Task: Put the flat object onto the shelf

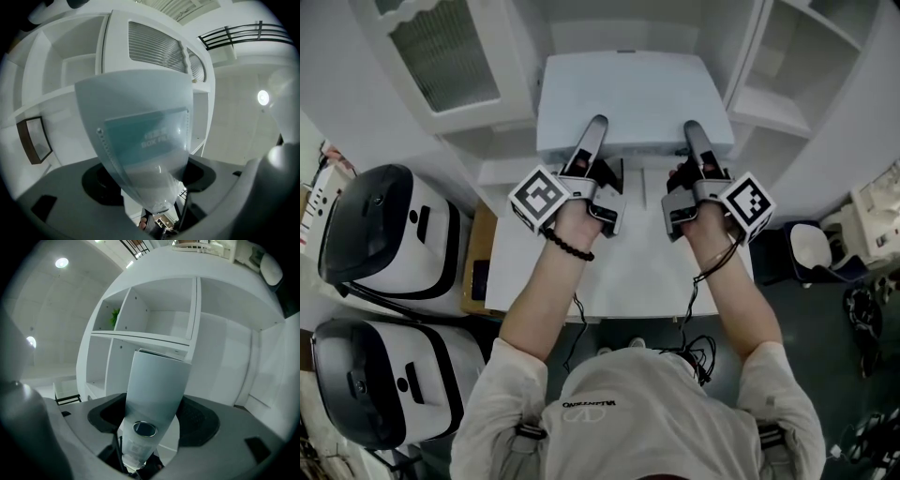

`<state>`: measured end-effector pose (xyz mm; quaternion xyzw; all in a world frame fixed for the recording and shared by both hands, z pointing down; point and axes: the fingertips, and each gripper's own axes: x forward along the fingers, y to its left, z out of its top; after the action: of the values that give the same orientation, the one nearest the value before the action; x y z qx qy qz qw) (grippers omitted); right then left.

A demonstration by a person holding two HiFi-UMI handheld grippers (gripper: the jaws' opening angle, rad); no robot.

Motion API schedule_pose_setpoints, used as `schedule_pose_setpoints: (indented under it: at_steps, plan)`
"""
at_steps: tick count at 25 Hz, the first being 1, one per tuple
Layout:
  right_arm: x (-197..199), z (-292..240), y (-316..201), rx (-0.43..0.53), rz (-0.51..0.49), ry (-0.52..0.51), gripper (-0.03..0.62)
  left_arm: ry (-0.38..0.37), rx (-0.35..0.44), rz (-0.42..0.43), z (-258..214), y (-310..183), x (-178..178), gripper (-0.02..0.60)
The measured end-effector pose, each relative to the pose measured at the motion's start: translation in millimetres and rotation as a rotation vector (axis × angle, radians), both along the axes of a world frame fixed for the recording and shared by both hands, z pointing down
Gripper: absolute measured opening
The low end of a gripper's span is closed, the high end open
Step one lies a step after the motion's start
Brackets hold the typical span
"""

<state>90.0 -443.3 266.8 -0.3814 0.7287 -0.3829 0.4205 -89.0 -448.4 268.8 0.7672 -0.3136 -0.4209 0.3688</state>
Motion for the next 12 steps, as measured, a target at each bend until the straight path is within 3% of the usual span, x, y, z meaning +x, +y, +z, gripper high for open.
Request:
schedule_pose_setpoints:
  at_steps: [12]
  plan:
    - [2.0,6.8,-14.6,-0.039,0.008,-0.020,0.336,-0.010,-0.019,-0.004,1.8,-16.7,1.5,0.341]
